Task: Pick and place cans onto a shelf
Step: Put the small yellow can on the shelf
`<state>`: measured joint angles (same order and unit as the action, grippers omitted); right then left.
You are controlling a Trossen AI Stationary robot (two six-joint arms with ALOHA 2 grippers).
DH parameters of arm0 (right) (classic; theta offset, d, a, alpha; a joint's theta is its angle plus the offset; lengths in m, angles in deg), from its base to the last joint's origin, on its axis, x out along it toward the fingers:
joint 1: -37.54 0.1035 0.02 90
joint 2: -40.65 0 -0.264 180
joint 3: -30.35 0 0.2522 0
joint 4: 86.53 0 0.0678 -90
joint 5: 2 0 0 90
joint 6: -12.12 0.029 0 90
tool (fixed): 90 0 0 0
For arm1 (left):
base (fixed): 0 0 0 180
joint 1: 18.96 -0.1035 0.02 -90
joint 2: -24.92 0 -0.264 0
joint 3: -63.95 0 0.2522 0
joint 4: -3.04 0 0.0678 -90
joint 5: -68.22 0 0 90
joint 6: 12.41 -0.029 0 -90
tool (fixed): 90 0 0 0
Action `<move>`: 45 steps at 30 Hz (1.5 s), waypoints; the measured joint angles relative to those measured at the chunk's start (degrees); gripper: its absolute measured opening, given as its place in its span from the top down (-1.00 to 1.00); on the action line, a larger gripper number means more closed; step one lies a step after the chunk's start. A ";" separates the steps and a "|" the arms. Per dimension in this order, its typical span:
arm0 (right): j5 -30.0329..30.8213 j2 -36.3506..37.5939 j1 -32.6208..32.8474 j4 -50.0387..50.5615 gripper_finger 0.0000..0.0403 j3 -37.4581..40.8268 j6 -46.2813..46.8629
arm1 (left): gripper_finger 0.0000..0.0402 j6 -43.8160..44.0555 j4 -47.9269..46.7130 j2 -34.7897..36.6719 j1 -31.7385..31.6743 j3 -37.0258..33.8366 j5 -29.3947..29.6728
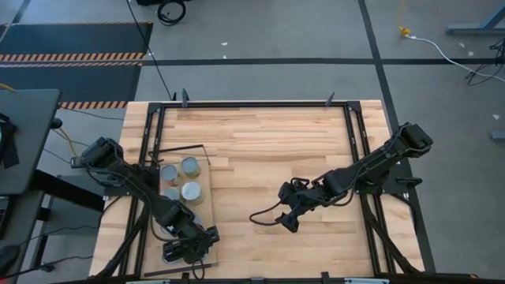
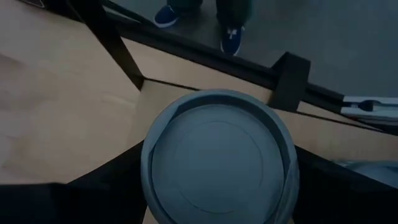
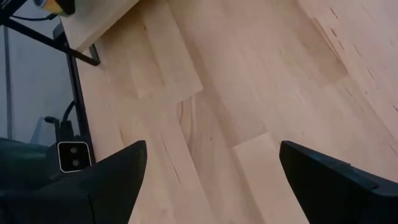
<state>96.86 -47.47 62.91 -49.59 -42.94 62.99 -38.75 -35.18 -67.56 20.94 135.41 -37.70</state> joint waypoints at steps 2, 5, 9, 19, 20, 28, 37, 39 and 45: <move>0.00 0.00 -0.02 0.00 -0.85 0.00 -0.34 | -0.46 0.00 -0.13 -0.32 0.02 0.00 0.23; 0.02 0.00 -0.02 0.01 -0.85 0.01 -0.99 | -0.52 0.69 -0.10 -1.85 -0.03 0.00 0.97; 0.35 0.00 -0.02 0.00 -0.85 0.02 -1.06 | -0.55 3.41 0.73 -2.75 -0.24 0.04 2.67; 0.44 0.00 -0.02 0.02 -0.86 0.02 -1.11 | -0.54 4.61 -0.42 -2.76 -0.37 0.11 3.00; 0.44 0.00 0.00 0.06 -0.86 0.02 -1.19 | -0.52 3.87 -0.45 -2.75 -0.37 0.11 2.84; 0.44 0.00 -0.02 0.07 -0.86 0.02 -1.47 | -0.46 5.02 -0.73 -2.72 -0.37 0.13 2.55; 0.02 0.00 0.00 0.15 -0.86 0.02 -1.48 | -0.93 6.27 -2.05 -2.17 -0.90 0.13 2.75; 0.02 0.00 -0.02 0.26 -0.86 0.02 -1.48 | -0.95 6.23 -2.52 -1.79 -0.90 0.13 2.72; 0.00 0.00 -0.02 0.49 -0.86 0.02 -1.48 | -0.96 6.25 -4.47 0.15 -0.90 0.13 2.67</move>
<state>96.86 -47.47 62.89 -49.10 -42.92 61.50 -32.50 -39.65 -67.42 20.04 135.54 -35.03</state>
